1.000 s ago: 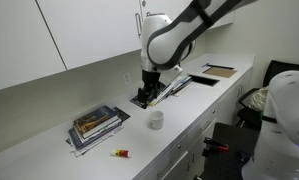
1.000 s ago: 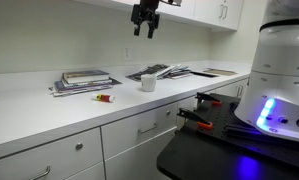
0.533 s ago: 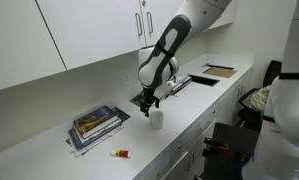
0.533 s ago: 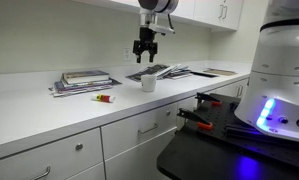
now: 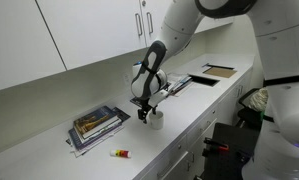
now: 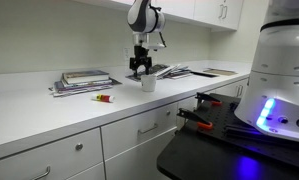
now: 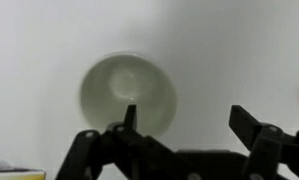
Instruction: Move the white mug to the left
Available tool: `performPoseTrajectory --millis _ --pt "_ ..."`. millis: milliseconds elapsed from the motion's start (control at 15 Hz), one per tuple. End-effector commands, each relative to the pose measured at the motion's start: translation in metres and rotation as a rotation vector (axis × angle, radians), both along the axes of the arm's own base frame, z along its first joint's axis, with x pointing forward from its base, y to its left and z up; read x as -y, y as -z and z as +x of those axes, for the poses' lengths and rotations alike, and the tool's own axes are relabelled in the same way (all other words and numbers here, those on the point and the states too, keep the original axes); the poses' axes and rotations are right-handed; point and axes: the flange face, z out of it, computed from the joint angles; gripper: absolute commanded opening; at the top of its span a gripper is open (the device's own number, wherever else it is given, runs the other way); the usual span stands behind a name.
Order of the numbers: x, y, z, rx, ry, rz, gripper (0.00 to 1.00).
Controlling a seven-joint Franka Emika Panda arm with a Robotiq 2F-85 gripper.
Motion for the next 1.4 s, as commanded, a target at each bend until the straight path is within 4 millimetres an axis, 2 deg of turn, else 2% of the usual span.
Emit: performPoseTrajectory --millis 0,133,267,533,733,1000,1333 --pt "0.007 0.027 0.012 -0.052 -0.001 0.0 0.78" --pt "0.009 0.041 0.014 -0.07 -0.003 -0.01 0.68" --pt "0.009 0.046 0.016 -0.066 0.009 -0.023 0.52" --pt "0.013 0.042 0.019 -0.057 0.061 -0.089 0.23" --pt "0.007 0.038 0.019 -0.069 0.09 -0.126 0.01" --pt "-0.02 0.03 0.031 -0.047 0.117 -0.111 0.03" --pt "-0.084 0.013 0.067 -0.008 0.066 -0.083 0.03"
